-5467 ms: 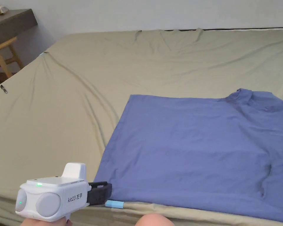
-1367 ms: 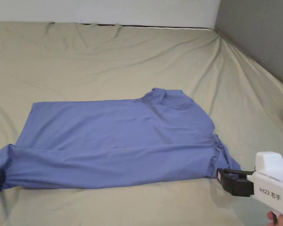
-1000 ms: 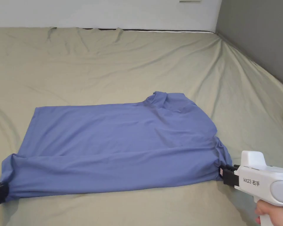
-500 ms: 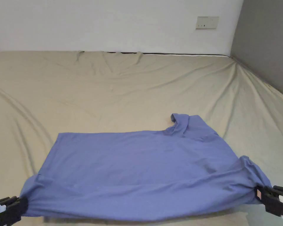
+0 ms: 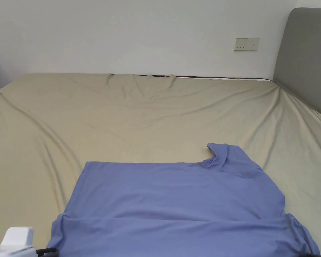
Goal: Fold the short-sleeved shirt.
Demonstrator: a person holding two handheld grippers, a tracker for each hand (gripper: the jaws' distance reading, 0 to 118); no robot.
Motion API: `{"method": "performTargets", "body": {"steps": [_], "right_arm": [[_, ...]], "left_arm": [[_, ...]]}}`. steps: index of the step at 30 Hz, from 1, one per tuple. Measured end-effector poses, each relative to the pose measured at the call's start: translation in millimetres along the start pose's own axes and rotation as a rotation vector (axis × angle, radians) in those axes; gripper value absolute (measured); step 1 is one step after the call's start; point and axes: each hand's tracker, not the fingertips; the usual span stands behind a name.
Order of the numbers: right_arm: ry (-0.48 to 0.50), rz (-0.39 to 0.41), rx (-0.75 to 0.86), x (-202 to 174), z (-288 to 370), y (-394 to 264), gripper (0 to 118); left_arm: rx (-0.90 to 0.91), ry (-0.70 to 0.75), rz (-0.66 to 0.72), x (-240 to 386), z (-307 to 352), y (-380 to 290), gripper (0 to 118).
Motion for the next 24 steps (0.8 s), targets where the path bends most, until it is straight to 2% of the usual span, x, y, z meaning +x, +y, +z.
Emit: {"method": "performTargets", "body": {"steps": [1,2,3,4,5,6,7,8,9,10,11,12,14,15,16,18,19,20,21,22,24], "right_arm": [[-0.009,-0.039,-0.017,6,3,1,90],[-0.014,-0.129,-0.011,13,12,5,103],[-0.013,-0.199,0.051,18,22,9,102],[-0.019,-0.231,0.138,21,40,18,102],[-0.044,-0.230,0.206,20,54,28,103],[-0.064,-0.207,0.293,15,70,41,103],[-0.068,-0.200,0.395,8,86,53,102],[-0.055,-0.192,0.478,-1,105,62,101],[-0.020,-0.186,0.552,-8,119,71,93],[0.036,-0.156,0.588,-15,127,81,76],[0.048,-0.130,0.624,-23,132,91,37],[0.024,-0.125,0.643,-32,135,101,6],[-0.015,-0.078,0.692,-47,134,117,2],[0.049,-0.068,0.682,-52,128,123,2],[0.109,-0.109,0.621,-57,117,128,2],[0.127,-0.036,0.646,-68,104,143,2],[0.174,-0.073,0.563,-73,91,147,2],[0.190,-0.074,0.512,-74,79,151,2],[0.161,-0.024,0.546,-77,71,158,2],[0.158,-0.009,0.544,-80,63,162,2],[0.190,-0.012,0.517,-78,44,167,2]], "left_arm": [[0.014,0.018,0.002,-4,3,-1,95],[0.037,0.009,0.010,-8,9,1,103],[0.043,0.001,0.023,-11,17,4,101],[0.058,0.006,0.035,-14,26,11,101],[0.105,0.012,0.065,-16,36,17,101],[0.181,-0.001,0.089,-17,50,26,98],[0.249,-0.016,0.106,-16,68,36,89],[0.315,-0.026,0.127,-15,79,44,65],[0.372,-0.026,0.152,-13,89,51,42],[0.405,-0.017,0.144,-8,95,59,22],[0.403,-0.023,0.098,-1,101,68,6],[0.423,-0.049,0.076,3,104,75,2],[0.454,-0.119,0.065,10,105,91,0],[0.447,-0.138,0.075,16,101,102,0],[0.428,-0.160,0.072,20,92,114,0],[0.388,-0.217,0.043,28,61,137,0],[0.351,-0.215,0.029,34,41,150,0],[0.310,-0.212,0.028,36,21,163,0],[0.288,-0.207,0.042,37,1,176,0],[0.273,-0.202,0.041,37,-18,190,0],[0.259,-0.188,0.053,40,-54,215,0]]}}
